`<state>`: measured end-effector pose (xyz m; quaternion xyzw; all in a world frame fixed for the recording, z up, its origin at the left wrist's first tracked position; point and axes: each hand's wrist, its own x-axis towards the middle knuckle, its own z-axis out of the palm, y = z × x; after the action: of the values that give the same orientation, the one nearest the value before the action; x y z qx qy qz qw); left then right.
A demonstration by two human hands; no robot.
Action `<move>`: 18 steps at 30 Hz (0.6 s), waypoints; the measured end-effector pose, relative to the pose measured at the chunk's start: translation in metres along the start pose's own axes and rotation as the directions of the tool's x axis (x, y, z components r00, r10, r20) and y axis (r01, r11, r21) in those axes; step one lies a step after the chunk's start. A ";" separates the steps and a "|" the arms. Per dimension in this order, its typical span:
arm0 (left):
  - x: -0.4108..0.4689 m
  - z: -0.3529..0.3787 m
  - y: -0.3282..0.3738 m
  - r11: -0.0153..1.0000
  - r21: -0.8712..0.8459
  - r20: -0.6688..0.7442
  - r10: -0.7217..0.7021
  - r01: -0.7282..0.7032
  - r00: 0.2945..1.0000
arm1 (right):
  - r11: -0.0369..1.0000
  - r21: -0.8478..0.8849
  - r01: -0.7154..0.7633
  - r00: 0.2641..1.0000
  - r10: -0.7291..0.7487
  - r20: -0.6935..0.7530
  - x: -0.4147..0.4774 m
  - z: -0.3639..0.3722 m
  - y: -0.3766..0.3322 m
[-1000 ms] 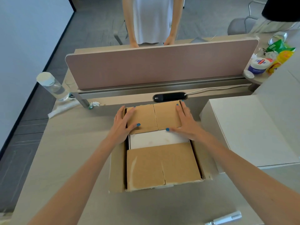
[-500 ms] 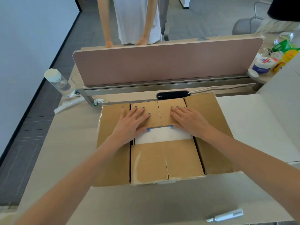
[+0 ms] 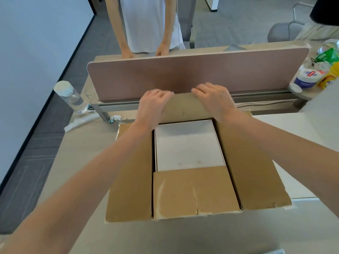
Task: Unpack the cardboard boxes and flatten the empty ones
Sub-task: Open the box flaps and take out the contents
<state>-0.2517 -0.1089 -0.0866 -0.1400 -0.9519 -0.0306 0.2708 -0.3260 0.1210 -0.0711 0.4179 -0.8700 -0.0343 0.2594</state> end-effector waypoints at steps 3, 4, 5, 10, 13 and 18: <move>0.005 0.023 -0.012 0.987 0.142 0.237 -0.106 0.073 0.966 | 0.982 0.040 -0.185 0.961 0.172 0.217 0.012 0.027 -0.002; 0.000 0.030 -0.015 0.986 0.142 0.308 -0.126 0.085 0.943 | 0.974 0.059 -0.217 0.936 0.191 0.295 0.009 0.036 -0.005; -0.006 0.036 -0.017 0.987 0.129 0.356 -0.135 0.094 0.925 | 0.971 0.075 -0.226 0.918 0.186 0.351 0.004 0.045 -0.008; -0.042 0.054 -0.012 0.986 0.078 0.478 -0.167 0.148 0.862 | 0.954 0.197 -0.226 0.887 0.118 0.447 -0.035 0.072 -0.024; -0.055 0.059 -0.005 0.980 0.014 0.519 -0.178 0.200 0.836 | 0.941 0.231 -0.248 0.884 0.122 0.452 -0.054 0.084 -0.032; -0.061 0.067 -0.001 0.968 -0.041 0.541 -0.186 0.247 0.820 | 0.942 0.227 -0.249 0.883 0.124 0.452 -0.055 0.085 -0.037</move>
<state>-0.2361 -0.1158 -0.1761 -0.0487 -0.9960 -0.0731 -0.0175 -0.3118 0.1250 -0.1778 0.3455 -0.9381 0.0222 0.0010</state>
